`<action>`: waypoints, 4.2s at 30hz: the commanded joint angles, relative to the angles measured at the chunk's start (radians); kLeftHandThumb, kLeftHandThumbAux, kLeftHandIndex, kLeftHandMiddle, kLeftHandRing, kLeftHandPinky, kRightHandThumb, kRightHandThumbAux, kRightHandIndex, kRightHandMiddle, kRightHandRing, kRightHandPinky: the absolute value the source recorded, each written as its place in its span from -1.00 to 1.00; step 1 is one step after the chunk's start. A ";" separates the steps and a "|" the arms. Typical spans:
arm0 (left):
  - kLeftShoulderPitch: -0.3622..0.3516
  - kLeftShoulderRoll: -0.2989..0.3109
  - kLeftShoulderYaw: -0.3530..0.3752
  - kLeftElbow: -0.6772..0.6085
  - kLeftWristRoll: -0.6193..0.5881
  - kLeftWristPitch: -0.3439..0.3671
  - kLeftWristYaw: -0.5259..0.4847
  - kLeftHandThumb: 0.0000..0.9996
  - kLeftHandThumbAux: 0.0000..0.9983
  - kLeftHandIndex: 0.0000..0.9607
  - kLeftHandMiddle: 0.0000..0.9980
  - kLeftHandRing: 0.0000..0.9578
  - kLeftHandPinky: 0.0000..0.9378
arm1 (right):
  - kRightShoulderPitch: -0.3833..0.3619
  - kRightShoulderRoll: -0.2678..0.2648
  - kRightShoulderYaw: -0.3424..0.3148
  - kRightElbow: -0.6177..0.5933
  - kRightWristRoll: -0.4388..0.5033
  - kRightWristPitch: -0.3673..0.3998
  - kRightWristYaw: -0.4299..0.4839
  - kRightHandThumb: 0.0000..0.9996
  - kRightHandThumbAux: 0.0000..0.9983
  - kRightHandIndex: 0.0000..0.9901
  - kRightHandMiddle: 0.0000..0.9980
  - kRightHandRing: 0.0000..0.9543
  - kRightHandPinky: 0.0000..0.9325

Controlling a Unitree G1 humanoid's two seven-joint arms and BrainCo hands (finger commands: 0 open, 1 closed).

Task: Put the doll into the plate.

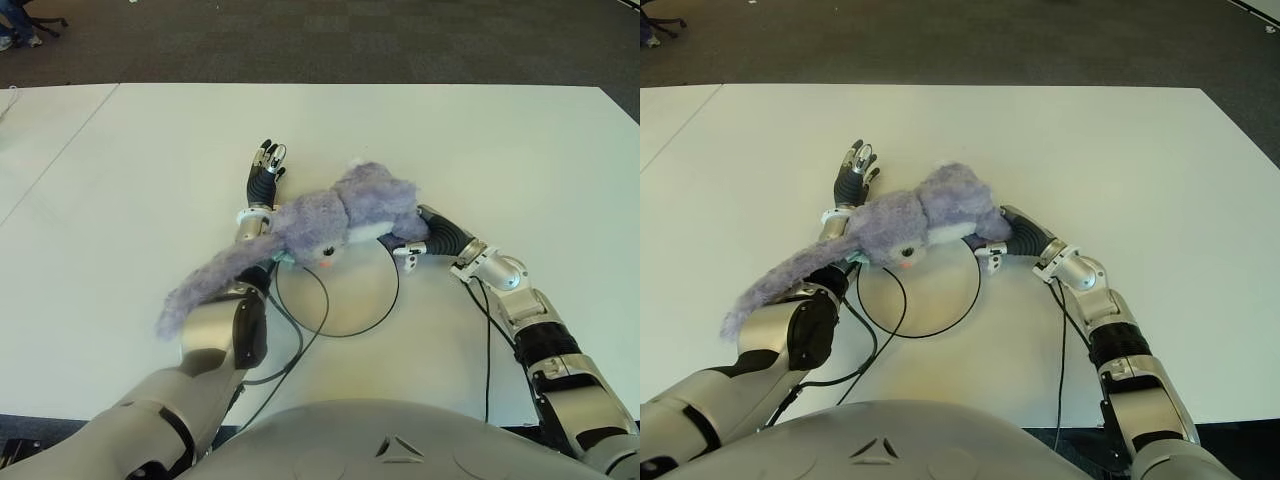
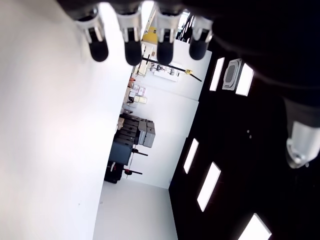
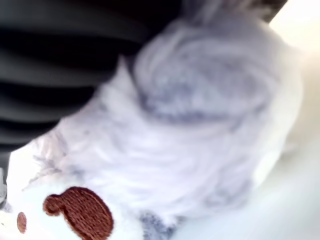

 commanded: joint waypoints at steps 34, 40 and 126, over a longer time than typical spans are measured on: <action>0.202 -0.049 0.003 0.132 0.009 0.110 0.033 -1.00 -0.01 -1.00 -0.80 -0.80 -0.87 | -0.074 0.007 0.017 0.213 -0.021 0.134 -0.061 -0.80 -0.16 -1.00 -1.00 -1.00 -1.00; 0.200 -0.050 0.003 0.133 0.010 0.117 0.042 -1.00 -0.02 -1.00 -0.80 -0.80 -0.87 | -0.087 0.023 0.005 0.257 -0.015 0.111 -0.110 -0.93 -0.01 -1.00 -0.99 -0.97 -0.83; 0.207 -0.051 0.007 0.132 0.006 0.104 0.026 -1.00 -0.02 -1.00 -0.81 -0.81 -0.85 | 0.049 0.081 -0.134 -0.074 -0.217 -0.348 -0.588 -0.28 0.55 0.60 0.79 0.88 0.92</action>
